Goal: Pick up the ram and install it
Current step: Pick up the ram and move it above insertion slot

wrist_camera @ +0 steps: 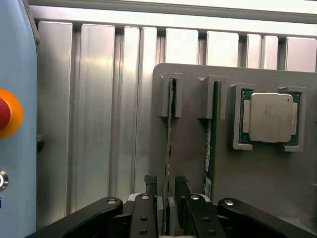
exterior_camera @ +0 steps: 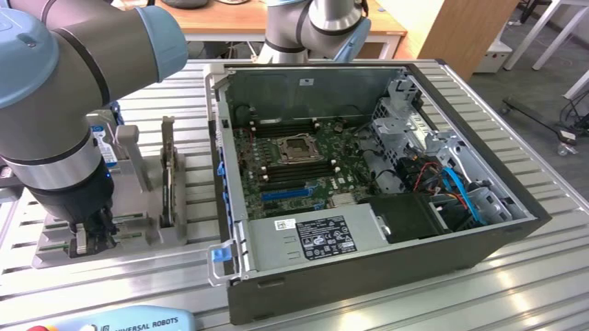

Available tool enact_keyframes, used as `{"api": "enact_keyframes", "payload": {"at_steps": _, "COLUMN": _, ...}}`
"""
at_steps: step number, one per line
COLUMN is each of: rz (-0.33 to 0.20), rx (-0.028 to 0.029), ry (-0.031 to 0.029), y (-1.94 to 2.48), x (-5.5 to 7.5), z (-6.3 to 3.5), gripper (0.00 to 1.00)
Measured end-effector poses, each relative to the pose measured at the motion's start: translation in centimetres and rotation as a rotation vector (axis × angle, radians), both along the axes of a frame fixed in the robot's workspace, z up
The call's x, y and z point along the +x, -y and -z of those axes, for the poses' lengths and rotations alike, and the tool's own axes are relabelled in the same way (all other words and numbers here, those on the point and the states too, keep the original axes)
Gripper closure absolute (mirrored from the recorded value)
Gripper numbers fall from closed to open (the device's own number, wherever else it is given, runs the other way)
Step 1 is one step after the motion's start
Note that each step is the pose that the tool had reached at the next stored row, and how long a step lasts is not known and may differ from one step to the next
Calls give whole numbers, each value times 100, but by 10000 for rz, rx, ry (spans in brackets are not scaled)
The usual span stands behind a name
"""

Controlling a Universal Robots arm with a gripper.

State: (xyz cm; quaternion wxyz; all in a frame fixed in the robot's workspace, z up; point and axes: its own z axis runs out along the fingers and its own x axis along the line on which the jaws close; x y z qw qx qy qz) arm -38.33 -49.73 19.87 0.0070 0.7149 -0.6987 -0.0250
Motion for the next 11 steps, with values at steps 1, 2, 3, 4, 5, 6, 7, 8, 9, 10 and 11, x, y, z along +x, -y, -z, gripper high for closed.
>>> {"api": "enact_keyframes", "payload": {"at_steps": 1, "rz": 0, "rx": 1, "ry": 0, "y": 0, "x": 0, "z": 0, "gripper": 71}}
{"api": "enact_keyframes", "payload": {"at_steps": 2, "rz": 0, "rx": 0, "ry": 0, "y": 0, "x": 0, "z": 0, "gripper": 71}}
{"api": "enact_keyframes", "payload": {"at_steps": 3, "rz": 0, "rx": 0, "ry": 0, "y": 0, "x": 0, "z": 0, "gripper": 71}}
{"api": "enact_keyframes", "payload": {"at_steps": 4, "rz": 0, "rx": 0, "ry": 0, "y": 0, "x": 0, "z": 0, "gripper": 71}}
{"api": "enact_keyframes", "payload": {"at_steps": 5, "rz": 1, "rx": 0, "ry": 1, "y": 0, "x": 0, "z": 0, "gripper": 73}}
{"api": "enact_keyframes", "payload": {"at_steps": 6, "rz": 0, "rx": 1, "ry": 0, "y": 0, "x": 0, "z": 0, "gripper": 73}}
{"api": "enact_keyframes", "payload": {"at_steps": 7, "rz": 0, "rx": 0, "ry": 0, "y": 0, "x": 0, "z": 0, "gripper": 80}}
{"api": "enact_keyframes", "payload": {"at_steps": 8, "rz": 0, "rx": 0, "ry": 0, "y": 0, "x": 0, "z": 0, "gripper": 80}}
{"api": "enact_keyframes", "payload": {"at_steps": 9, "rz": 0, "rx": 0, "ry": 0, "y": 0, "x": 0, "z": 0, "gripper": 80}}
{"api": "enact_keyframes", "payload": {"at_steps": 10, "rz": 0, "rx": 0, "ry": 0, "y": 0, "x": 0, "z": 0, "gripper": 80}}
{"api": "enact_keyframes", "payload": {"at_steps": 11, "rz": 0, "rx": 0, "ry": 0, "y": 0, "x": 0, "z": 0, "gripper": 80}}
